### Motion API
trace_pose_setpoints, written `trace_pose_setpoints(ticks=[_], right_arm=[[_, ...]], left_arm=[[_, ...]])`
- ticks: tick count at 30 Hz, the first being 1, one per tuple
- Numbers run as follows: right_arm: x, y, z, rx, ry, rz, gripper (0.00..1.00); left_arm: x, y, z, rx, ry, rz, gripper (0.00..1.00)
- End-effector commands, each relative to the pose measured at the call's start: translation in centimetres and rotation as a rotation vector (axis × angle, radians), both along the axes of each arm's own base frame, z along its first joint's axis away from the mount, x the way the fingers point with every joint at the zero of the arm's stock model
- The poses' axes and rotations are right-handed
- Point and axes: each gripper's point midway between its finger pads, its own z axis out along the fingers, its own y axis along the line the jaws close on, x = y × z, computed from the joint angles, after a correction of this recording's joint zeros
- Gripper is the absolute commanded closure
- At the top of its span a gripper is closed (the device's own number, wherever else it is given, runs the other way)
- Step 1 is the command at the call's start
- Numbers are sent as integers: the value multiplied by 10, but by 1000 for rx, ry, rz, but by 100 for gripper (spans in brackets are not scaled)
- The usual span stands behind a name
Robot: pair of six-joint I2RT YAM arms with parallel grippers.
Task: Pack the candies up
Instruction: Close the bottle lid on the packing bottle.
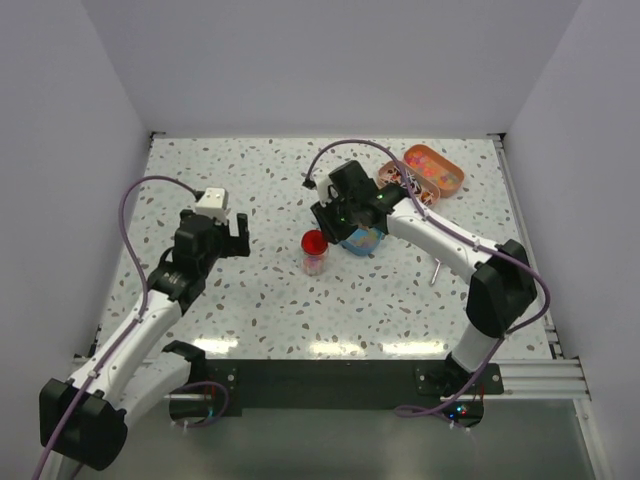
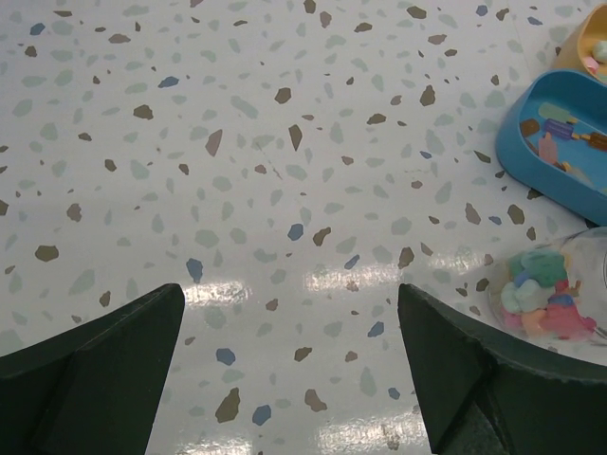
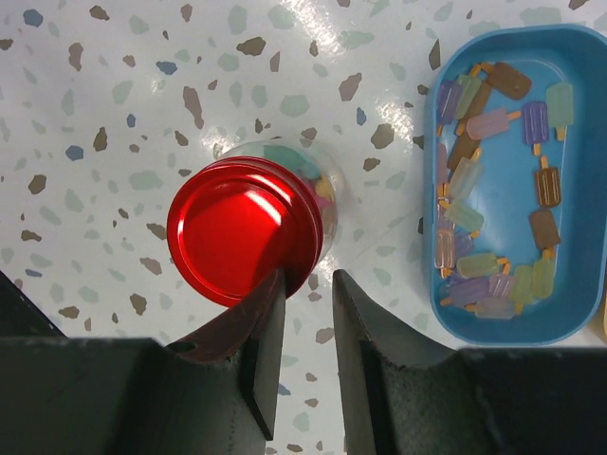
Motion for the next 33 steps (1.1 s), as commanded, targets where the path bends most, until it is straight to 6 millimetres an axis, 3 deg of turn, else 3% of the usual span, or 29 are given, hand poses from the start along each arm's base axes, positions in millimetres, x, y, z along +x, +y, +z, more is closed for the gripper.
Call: trace_pose_setpoints(ticks=[1, 5, 12, 18, 21, 22, 25, 27, 28, 33], right_arm=[[-17, -10, -6, -3, 32, 3, 70], [-23, -10, -7, 11, 38, 16, 72], [-9, 2, 18, 65, -20, 19, 71], [14, 2, 59, 131, -130, -18, 52], [21, -5, 73, 180, -152, -9, 43], [22, -9, 74, 187, -157, 10, 42], [24, -12, 70, 204, -176, 56, 36], [20, -14, 65, 266, -156, 106, 34], [28, -15, 71, 305, -188, 110, 34], [22, -12, 63, 345, -190, 215, 29]], left_arm=[[8, -12, 11, -33, -50, -58, 0], [9, -26, 7, -75, -36, -112, 0], [9, -61, 1, -157, -16, -188, 0], [5, -103, -1, -167, -73, -259, 0], [5, -114, -2, -182, -161, -306, 0], [0, -116, -12, -171, -160, -325, 0], [-3, -131, -10, -167, -239, -402, 0], [-9, -141, -16, -127, -294, -465, 0], [-14, -145, -23, -109, -294, -488, 0], [-12, -163, -31, -102, -331, -575, 0]])
